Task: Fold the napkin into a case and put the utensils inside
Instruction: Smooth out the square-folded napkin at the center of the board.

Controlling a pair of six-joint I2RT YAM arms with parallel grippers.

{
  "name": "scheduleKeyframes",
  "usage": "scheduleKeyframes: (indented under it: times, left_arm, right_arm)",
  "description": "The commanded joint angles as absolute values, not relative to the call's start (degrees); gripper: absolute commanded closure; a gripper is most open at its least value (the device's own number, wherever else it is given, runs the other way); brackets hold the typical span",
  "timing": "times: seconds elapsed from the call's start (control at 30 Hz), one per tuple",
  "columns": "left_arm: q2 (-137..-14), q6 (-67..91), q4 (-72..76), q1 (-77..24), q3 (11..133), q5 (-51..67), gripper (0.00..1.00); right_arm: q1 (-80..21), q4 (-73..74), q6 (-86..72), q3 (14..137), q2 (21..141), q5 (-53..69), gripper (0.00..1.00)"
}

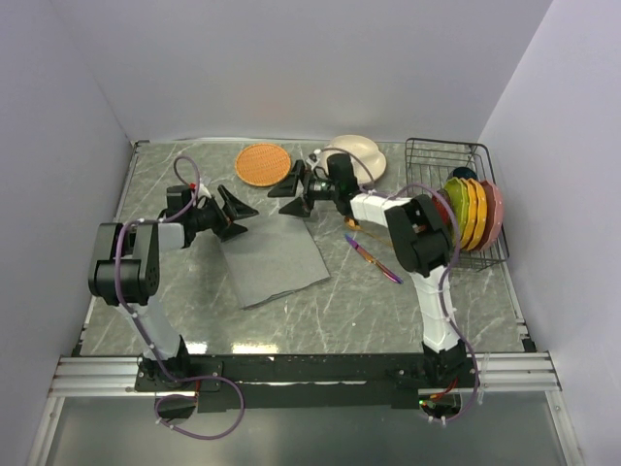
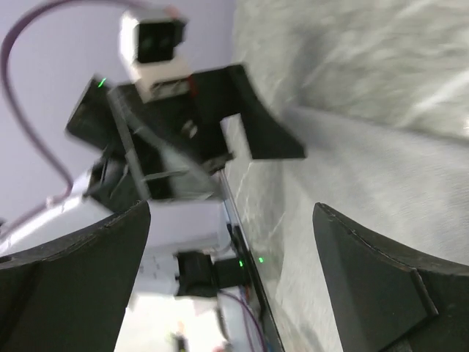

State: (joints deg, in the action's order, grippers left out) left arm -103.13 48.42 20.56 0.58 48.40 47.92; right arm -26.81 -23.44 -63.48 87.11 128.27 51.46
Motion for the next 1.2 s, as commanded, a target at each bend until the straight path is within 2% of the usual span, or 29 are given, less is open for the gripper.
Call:
scheduleKeyframes:
  times: [0.0,0.07,0.3,0.6,0.67,0.7,0.87,0.97,1.0,1.17]
  left_arm:
    - [-105.1,53.2,25.6,0.4,52.0,48.2,0.01]
    - [-106.7,56.6,28.6,-1.0,52.4,48.5,0.01]
    - [-111.4,55.4,25.5,-0.2,53.4,47.1,0.01]
    - [-112.6,50.4,16.5,5.9,50.4,48.9,0.01]
    - [-107.7,44.9,12.9,5.7,51.1,50.8,0.01]
    - [-105.6,41.6,4.8,5.7,53.7,49.9,0.01]
    - [-96.8,16.0,-15.7,6.2,65.5,36.9,0.01]
    - [-97.6,0.0,-23.2,6.2,71.8,32.5,0.01]
    - [-99.5,-9.7,-25.3,6.2,73.0,32.7,0.01]
    - [-106.2,-21.4,-36.7,5.1,81.0,35.2,0.01]
  right_arm:
    - [-27.9,-28.8,-70.8,93.0,133.3,47.3,0.0]
    - [-28.2,-28.5,-70.9,93.5,134.6,46.0,0.0]
    - [-26.5,-22.8,-69.6,91.3,137.0,39.9,0.0]
    - [-25.4,-10.2,-61.3,93.5,138.0,38.5,0.0]
    - [-25.5,-10.3,-58.5,95.0,136.7,40.5,0.0]
    - [-25.6,-9.8,-57.4,95.9,136.0,41.5,0.0]
    - [-25.4,-0.5,-47.4,98.4,127.6,47.3,0.0]
    - [-25.0,8.0,-39.7,93.8,120.4,44.8,0.0]
    - [-24.8,9.6,-36.7,92.0,118.7,44.2,0.0]
    - [-24.0,20.3,-29.0,81.9,110.8,40.3,0.0]
